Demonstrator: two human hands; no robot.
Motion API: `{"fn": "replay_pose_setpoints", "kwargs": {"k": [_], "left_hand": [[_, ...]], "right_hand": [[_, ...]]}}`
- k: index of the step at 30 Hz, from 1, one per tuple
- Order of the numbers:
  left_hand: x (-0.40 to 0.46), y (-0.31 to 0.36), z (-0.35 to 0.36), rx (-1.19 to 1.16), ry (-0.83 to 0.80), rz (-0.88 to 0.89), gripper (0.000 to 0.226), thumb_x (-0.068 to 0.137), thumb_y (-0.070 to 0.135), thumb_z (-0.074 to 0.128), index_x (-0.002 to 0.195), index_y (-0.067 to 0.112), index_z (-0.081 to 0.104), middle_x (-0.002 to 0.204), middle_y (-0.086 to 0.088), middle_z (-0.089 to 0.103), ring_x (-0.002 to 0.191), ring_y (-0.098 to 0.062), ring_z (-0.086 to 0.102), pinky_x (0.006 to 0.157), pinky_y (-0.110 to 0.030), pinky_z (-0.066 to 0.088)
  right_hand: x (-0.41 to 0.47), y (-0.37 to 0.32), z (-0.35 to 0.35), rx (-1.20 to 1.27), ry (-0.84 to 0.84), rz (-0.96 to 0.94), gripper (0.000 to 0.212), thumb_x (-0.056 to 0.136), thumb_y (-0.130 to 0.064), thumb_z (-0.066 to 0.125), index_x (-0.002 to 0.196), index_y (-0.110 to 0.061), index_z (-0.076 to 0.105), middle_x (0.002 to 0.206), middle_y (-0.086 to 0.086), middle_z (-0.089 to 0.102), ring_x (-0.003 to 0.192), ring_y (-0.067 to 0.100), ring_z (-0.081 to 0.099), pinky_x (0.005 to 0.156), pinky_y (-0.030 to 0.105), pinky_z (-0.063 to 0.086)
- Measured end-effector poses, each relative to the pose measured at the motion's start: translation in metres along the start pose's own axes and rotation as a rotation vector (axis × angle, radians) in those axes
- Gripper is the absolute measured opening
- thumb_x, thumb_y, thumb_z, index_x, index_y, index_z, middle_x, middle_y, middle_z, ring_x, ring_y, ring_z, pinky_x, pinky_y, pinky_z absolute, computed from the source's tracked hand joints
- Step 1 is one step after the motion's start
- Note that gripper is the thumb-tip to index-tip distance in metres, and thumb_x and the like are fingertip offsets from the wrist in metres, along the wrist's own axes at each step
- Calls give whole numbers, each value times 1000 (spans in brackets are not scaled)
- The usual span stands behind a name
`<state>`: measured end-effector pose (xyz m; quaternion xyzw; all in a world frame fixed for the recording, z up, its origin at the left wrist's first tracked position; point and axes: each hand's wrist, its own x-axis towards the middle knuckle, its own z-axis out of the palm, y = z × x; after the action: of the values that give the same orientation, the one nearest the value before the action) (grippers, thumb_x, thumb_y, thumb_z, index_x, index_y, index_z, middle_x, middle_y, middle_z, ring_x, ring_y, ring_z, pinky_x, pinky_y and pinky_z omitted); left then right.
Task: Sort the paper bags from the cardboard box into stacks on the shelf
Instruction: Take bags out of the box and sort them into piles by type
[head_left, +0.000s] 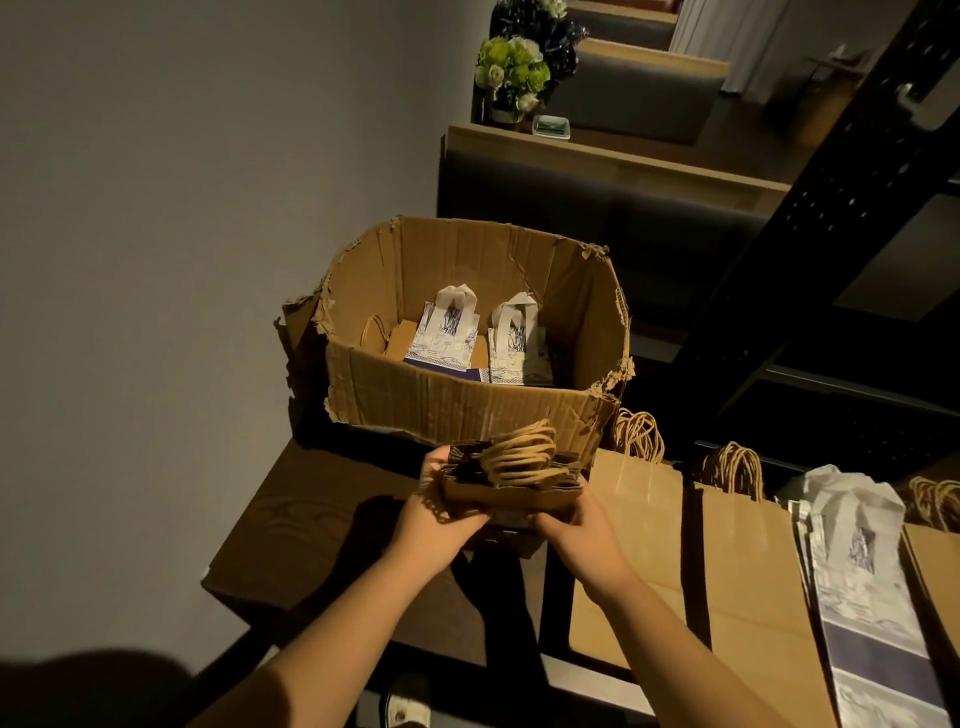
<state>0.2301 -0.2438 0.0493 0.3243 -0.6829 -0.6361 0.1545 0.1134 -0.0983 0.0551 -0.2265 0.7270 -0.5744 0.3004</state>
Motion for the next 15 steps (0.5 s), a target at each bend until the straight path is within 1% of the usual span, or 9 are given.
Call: {"fn": "replay_pose_setpoints", "kwargs": {"k": [2, 3, 5, 7, 8, 10, 12, 13, 15], "left_hand": [[2, 1, 0, -5, -3, -25, 69, 76, 6, 78, 129, 34, 43, 113, 20, 60, 108, 4, 56, 86, -14, 44], [4, 0, 0, -19, -15, -56, 67, 78, 4, 76, 128, 35, 44, 113, 19, 60, 109, -1, 57, 84, -14, 44], [6, 1, 2, -28, -37, -108, 55, 83, 3, 70, 117, 39, 46, 107, 20, 59, 106, -3, 57, 83, -17, 43], [6, 5, 4, -8, -22, -149, 41, 88, 3, 64, 103, 38, 50, 103, 17, 58, 105, -9, 56, 88, -24, 41], [8, 5, 4, -1, -19, -173, 37, 89, 3, 63, 102, 36, 52, 102, 16, 58, 108, -13, 55, 89, -26, 39], [9, 5, 2, 2, -23, -222, 29, 91, 6, 61, 104, 31, 54, 99, 13, 58, 111, -17, 54, 90, -26, 39], [9, 4, -1, 71, -50, -268, 15, 95, 10, 58, 104, 21, 54, 93, 10, 56, 106, -18, 56, 85, -23, 37], [9, 6, -3, 108, -54, -273, 12, 96, 10, 56, 107, 16, 54, 93, 8, 55, 104, -18, 56, 83, -21, 36], [9, 12, -7, 130, -25, -224, 17, 94, 7, 59, 110, 9, 55, 100, 6, 54, 107, -16, 55, 86, -22, 37]], "right_hand": [[2, 1, 0, 32, 4, -1, 48, 84, 6, 63, 122, -21, 54, 109, -8, 66, 100, -1, 62, 80, 15, 52], [4, 2, 1, 37, -1, 8, 47, 85, 6, 62, 123, -20, 53, 110, -7, 66, 101, 0, 62, 80, 16, 52], [7, 3, 4, 43, -11, 36, 45, 87, 5, 58, 125, -19, 53, 111, -3, 65, 105, 8, 62, 85, 21, 52], [11, 4, 7, 42, -5, 52, 45, 87, 5, 56, 125, -19, 53, 113, -1, 65, 109, 15, 60, 94, 30, 50], [12, 5, 8, 39, 2, 48, 46, 87, 5, 56, 125, -20, 53, 113, -1, 64, 110, 15, 59, 95, 31, 49], [11, 6, 9, 25, 11, 47, 44, 89, 4, 55, 124, -22, 53, 115, -4, 62, 111, 12, 57, 95, 27, 48], [11, 7, 8, -14, -7, 51, 35, 93, 0, 52, 116, -27, 57, 113, -8, 63, 112, 9, 56, 96, 27, 47], [10, 6, 7, -45, -16, 44, 33, 95, -1, 51, 111, -29, 59, 112, -10, 64, 112, 8, 57, 97, 28, 47], [9, 1, 3, -62, -17, -6, 32, 96, -2, 50, 108, -30, 61, 110, -11, 66, 111, 8, 59, 97, 29, 49]]}}
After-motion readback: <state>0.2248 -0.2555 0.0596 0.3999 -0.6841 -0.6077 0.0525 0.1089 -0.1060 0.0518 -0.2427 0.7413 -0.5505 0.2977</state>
